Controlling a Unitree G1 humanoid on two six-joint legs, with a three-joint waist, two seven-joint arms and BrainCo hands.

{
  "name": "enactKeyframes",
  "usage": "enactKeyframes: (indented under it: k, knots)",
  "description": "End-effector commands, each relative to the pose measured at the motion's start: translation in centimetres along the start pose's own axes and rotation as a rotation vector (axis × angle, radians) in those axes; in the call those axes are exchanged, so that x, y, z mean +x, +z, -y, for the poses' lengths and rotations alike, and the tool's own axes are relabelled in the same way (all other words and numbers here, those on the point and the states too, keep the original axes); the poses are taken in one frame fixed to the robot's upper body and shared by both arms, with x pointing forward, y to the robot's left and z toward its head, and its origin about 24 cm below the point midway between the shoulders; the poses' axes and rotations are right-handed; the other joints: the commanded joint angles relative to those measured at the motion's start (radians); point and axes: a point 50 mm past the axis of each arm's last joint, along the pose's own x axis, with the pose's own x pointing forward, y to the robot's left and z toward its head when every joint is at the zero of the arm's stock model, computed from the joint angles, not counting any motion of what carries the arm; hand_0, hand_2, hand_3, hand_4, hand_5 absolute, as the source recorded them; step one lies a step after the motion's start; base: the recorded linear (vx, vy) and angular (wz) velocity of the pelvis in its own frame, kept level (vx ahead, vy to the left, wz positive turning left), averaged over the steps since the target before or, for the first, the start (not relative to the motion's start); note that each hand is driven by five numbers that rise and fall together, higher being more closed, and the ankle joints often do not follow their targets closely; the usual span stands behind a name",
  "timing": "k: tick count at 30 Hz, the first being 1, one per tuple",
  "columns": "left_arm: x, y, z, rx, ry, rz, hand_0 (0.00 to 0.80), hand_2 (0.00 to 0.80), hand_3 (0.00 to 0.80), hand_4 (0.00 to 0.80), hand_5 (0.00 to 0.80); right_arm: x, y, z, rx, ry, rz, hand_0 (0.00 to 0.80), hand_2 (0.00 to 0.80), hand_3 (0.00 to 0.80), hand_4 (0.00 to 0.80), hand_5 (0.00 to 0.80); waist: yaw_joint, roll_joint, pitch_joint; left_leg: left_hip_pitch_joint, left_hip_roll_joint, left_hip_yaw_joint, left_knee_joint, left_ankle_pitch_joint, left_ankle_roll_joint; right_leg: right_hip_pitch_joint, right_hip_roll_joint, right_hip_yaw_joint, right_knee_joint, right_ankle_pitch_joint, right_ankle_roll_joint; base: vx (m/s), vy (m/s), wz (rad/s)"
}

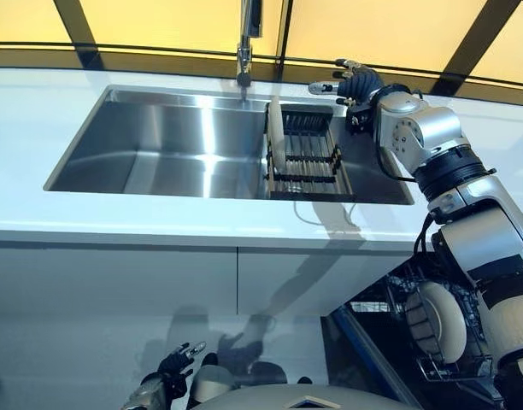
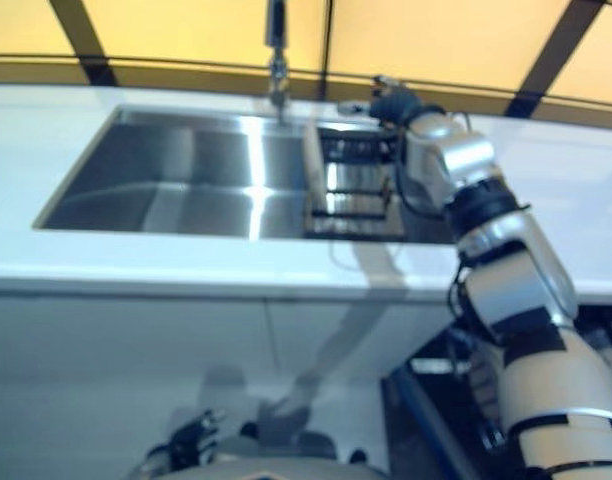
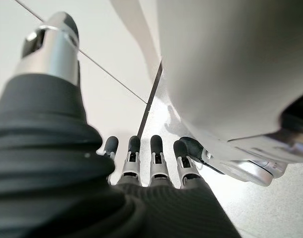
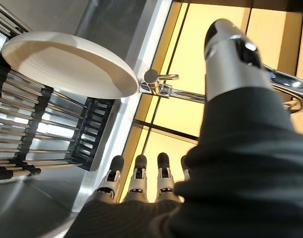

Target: Take plates into dishwasher

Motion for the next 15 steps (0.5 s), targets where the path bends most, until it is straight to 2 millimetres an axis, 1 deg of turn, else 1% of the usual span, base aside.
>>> enactKeyframes:
  k: [1,6,12,15]
  knots:
    - [0.6,2.4,0.1,0.056,-0.009,0.049,0.0,0.0,0.0,0.0,0.0,-0.6,6.2,0.1,-0.007,0.001,0.179,0.0,0.0,0.0,0.0,0.0,0.023,-0.058,0.013,-0.007,-0.031,-0.002,-0.004,0.009,0.037,0.03,-0.06,-0.035,0.002,0.025,0.008,0.0,0.0,0.0]
    - [0.7,2.5,0.4,0.054,-0.013,0.047,0.0,0.0,0.0,0.0,0.0,-0.1,5.5,-0.6,-0.013,0.029,0.155,0.0,0.0,0.0,0.0,0.0,0.029,-0.057,0.011,-0.003,-0.033,-0.005,-0.004,0.007,0.039,0.036,-0.06,-0.036,0.002,0.024,0.007,0.003,0.009,0.03]
    - [0.6,2.1,0.3,0.048,-0.003,0.038,0.0,0.0,0.0,0.0,0.0,0.3,4.3,-1.4,-0.021,0.065,0.121,0.0,0.0,0.0,0.0,0.0,0.033,-0.063,0.004,0.004,-0.035,-0.002,-0.004,0.006,0.04,0.042,-0.059,-0.035,0.002,0.023,0.007,0.013,0.007,0.03]
    - [0.6,2.1,0.2,0.044,-0.001,0.036,0.0,0.0,0.0,0.0,0.0,0.4,4.1,-1.9,-0.025,0.079,0.115,0.0,0.0,0.0,0.0,0.0,0.035,-0.064,0.003,0.005,-0.035,-0.001,-0.004,0.006,0.04,0.043,-0.059,-0.035,0.002,0.022,0.006,0.0,0.0,0.0]
